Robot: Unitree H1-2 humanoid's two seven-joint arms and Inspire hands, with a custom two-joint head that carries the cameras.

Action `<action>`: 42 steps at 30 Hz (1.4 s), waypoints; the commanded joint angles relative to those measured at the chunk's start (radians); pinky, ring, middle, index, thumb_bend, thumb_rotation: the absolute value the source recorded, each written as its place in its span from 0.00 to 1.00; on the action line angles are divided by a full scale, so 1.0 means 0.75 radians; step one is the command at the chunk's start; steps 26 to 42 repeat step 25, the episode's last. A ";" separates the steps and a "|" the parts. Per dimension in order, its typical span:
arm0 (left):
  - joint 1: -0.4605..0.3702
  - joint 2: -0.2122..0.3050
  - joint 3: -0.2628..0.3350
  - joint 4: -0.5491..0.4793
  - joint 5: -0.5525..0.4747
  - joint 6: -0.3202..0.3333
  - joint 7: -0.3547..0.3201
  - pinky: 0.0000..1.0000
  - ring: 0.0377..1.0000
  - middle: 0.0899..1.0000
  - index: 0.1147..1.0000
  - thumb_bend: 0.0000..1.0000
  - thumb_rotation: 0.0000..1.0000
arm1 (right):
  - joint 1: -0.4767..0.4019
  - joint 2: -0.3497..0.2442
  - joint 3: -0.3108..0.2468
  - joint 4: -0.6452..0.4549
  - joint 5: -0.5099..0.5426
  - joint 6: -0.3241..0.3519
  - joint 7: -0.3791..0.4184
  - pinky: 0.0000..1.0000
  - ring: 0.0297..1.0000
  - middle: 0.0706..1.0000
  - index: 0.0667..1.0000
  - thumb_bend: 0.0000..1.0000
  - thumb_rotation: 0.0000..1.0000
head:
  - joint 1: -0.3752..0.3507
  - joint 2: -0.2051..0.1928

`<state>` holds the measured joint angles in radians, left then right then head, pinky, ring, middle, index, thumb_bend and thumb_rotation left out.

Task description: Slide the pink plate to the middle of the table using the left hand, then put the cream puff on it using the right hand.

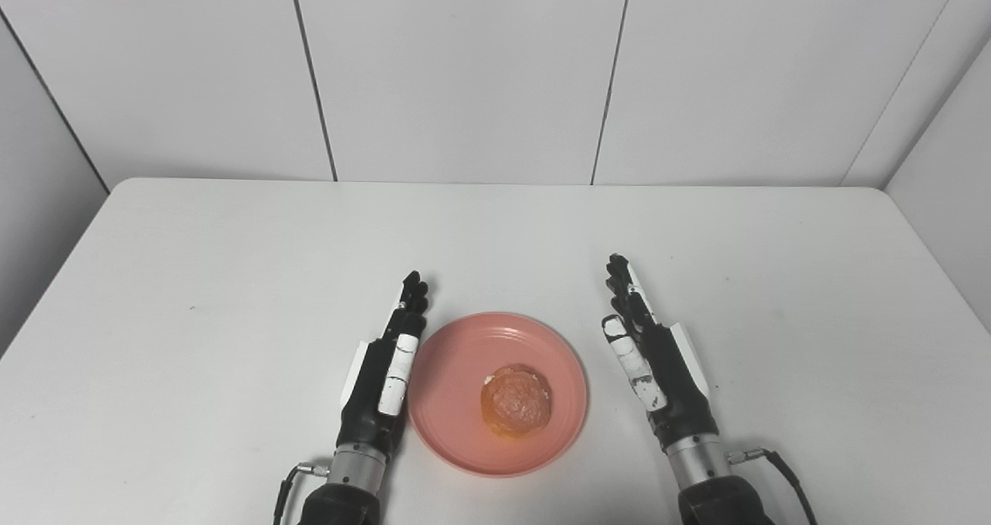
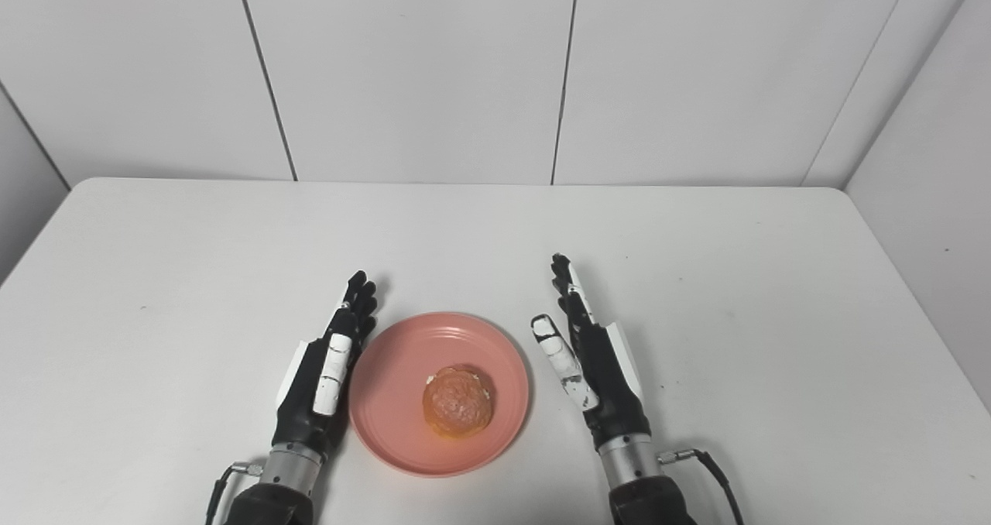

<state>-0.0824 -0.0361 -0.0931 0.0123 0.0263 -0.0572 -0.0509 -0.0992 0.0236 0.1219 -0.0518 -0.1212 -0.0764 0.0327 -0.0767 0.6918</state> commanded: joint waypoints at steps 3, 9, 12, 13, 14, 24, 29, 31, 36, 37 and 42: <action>0.007 0.007 0.011 0.017 -0.006 -0.030 0.003 1.00 1.00 1.00 0.99 0.70 1.00 | -0.020 0.011 -0.009 -0.033 0.060 -0.012 0.014 1.00 1.00 1.00 1.00 0.50 0.95 | -0.002 -0.001; 0.003 0.006 0.018 0.013 -0.011 -0.026 0.002 1.00 1.00 1.00 1.00 0.70 1.00 | -0.013 0.053 -0.030 -0.003 0.102 0.008 -0.014 1.00 1.00 1.00 1.00 0.54 0.95 | -0.004 0.000; 0.001 0.006 0.022 0.018 -0.009 -0.028 0.007 1.00 1.00 1.00 1.00 0.70 1.00 | -0.008 0.066 -0.033 0.007 0.132 0.013 -0.005 1.00 1.00 1.00 1.00 0.53 0.95 | -0.006 0.000; 0.000 0.006 0.024 0.023 -0.006 -0.033 0.010 1.00 1.00 1.00 1.00 0.70 1.00 | -0.007 0.069 -0.032 0.012 0.142 0.009 0.001 1.00 1.00 1.00 1.00 0.52 0.95 | -0.008 0.001; -0.001 0.007 0.026 0.026 -0.003 -0.037 0.012 1.00 1.00 1.00 1.00 0.70 1.00 | -0.006 0.070 -0.031 0.015 0.149 0.007 0.004 1.00 1.00 1.00 1.00 0.52 0.95 | -0.008 0.001; -0.001 -0.008 0.033 0.025 0.064 -0.026 0.066 1.00 1.00 1.00 1.00 0.71 1.00 | -0.021 0.071 -0.035 0.077 0.228 0.016 0.038 1.00 1.00 1.00 1.00 0.59 0.96 | -0.009 0.001; -0.002 -0.010 0.035 0.028 0.071 -0.032 0.075 1.00 1.00 1.00 1.00 0.71 1.00 | -0.021 0.072 -0.037 0.077 0.235 0.025 0.038 1.00 1.00 1.00 1.00 0.59 0.97 | -0.009 0.001; -0.002 -0.010 0.035 0.028 0.071 -0.032 0.075 1.00 1.00 1.00 1.00 0.71 1.00 | -0.021 0.072 -0.037 0.077 0.235 0.025 0.038 1.00 1.00 1.00 1.00 0.59 0.97 | -0.009 0.001; -0.002 -0.010 0.035 0.028 0.071 -0.032 0.075 1.00 1.00 1.00 1.00 0.71 1.00 | -0.021 0.072 -0.037 0.077 0.235 0.025 0.038 1.00 1.00 1.00 1.00 0.59 0.97 | -0.009 0.001; -0.002 -0.010 0.035 0.028 0.071 -0.032 0.075 1.00 1.00 1.00 1.00 0.71 1.00 | -0.021 0.072 -0.037 0.077 0.235 0.025 0.038 1.00 1.00 1.00 1.00 0.59 0.97 | -0.009 0.001; -0.002 -0.010 0.035 0.028 0.071 -0.032 0.075 1.00 1.00 1.00 1.00 0.71 1.00 | -0.021 0.072 -0.037 0.077 0.235 0.025 0.038 1.00 1.00 1.00 1.00 0.59 0.97 | -0.009 0.001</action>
